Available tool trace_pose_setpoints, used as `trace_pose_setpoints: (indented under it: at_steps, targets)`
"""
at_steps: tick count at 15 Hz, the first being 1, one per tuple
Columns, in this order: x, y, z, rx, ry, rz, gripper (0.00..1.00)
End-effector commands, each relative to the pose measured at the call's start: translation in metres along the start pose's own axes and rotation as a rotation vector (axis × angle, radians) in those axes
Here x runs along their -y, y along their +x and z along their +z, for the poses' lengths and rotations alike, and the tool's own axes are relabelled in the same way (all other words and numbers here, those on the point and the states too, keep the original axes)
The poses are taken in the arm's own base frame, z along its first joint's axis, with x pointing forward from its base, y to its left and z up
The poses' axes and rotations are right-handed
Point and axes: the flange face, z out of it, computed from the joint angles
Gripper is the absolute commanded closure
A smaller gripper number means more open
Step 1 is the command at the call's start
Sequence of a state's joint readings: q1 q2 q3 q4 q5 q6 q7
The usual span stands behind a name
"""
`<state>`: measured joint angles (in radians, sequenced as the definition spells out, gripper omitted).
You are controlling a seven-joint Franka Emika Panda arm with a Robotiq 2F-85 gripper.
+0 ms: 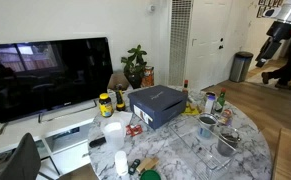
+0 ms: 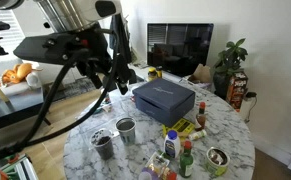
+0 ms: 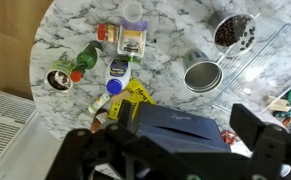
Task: Pick up the clear cup with beans in it and the silver cup simultaneously and put them in the clear storage container
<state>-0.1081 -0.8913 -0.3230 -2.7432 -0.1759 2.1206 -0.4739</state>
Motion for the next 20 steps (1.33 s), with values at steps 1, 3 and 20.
trace_pose_setpoints:
  at_steps: [1,3,20]
  targets:
    - [0.0,0.0,-0.001,0.001,0.001,0.0,0.0]
    - [0.0,0.0,-0.001,0.001,0.001,0.0,0.0]
    - [0.107,0.05,0.153,0.277,0.285,-0.689,0.0]
